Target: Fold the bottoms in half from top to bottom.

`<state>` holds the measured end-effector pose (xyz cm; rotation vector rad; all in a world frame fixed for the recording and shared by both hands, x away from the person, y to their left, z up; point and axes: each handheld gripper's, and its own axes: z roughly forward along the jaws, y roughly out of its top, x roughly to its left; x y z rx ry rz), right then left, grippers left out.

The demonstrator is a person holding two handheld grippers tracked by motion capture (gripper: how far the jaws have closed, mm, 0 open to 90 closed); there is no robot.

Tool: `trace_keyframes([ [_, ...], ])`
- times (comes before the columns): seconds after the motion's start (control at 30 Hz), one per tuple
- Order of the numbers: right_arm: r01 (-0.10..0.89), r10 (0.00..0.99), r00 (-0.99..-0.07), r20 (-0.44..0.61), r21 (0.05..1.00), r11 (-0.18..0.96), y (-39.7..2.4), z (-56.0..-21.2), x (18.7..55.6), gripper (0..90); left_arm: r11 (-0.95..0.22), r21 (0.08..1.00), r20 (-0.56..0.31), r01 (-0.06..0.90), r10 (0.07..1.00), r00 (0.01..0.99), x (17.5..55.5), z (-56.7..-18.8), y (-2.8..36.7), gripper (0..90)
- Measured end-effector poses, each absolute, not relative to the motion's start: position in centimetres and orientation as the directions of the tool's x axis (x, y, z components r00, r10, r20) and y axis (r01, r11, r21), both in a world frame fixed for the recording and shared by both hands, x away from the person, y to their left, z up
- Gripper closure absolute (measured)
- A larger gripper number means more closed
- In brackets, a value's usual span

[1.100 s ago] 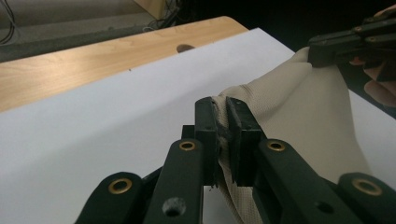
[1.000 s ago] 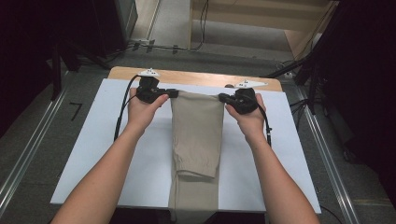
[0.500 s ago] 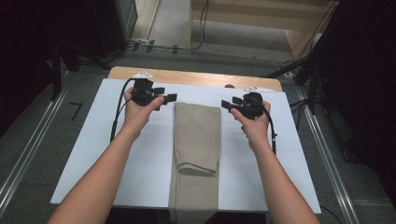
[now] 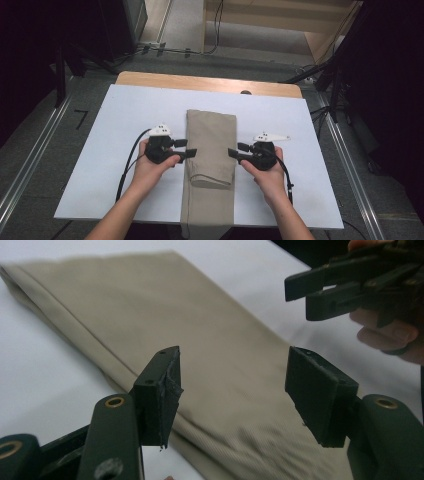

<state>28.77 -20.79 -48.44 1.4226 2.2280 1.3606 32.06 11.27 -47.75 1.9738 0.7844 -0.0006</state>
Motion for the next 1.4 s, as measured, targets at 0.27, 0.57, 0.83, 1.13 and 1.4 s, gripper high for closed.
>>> trace_keyframes([
  [0.27, 0.668, 0.798, -0.521, 0.303, 0.727, 0.16, -19.6, -50.3, 25.4, 48.7, -0.382, 0.745, -0.285, 0.547, 0.559, 0.779, 29.0, -50.3, 10.3, 47.8],
  [0.57, 0.704, 0.808, -0.499, 0.314, 0.691, 0.166, -19.5, -51.7, 24.0, 52.4, -0.414, 0.76, -0.227, 0.501, 0.553, 0.802, 27.5, -50.6, 10.2, 61.3],
  [0.83, 0.695, 0.775, -0.537, 0.334, 0.696, 0.182, -18.9, -52.3, 24.3, 72.4, -0.419, 0.775, -0.202, 0.473, 0.544, 0.814, 27.0, -50.6, 10.1, 77.0],
  [1.13, 0.639, 0.768, -0.574, 0.283, 0.742, 0.204, -18.8, -52.1, 24.1, 85.4, -0.401, 0.794, -0.214, 0.457, 0.519, 0.828, 27.1, -50.1, 10.4, 83.8],
  [1.4, 0.568, 0.749, -0.611, 0.257, 0.801, 0.189, -19.0, -51.1, 22.9, 85.7, -0.363, 0.81, -0.26, 0.461, 0.482, 0.837, 26.5, -49.3, 11.3, 84.3],
])
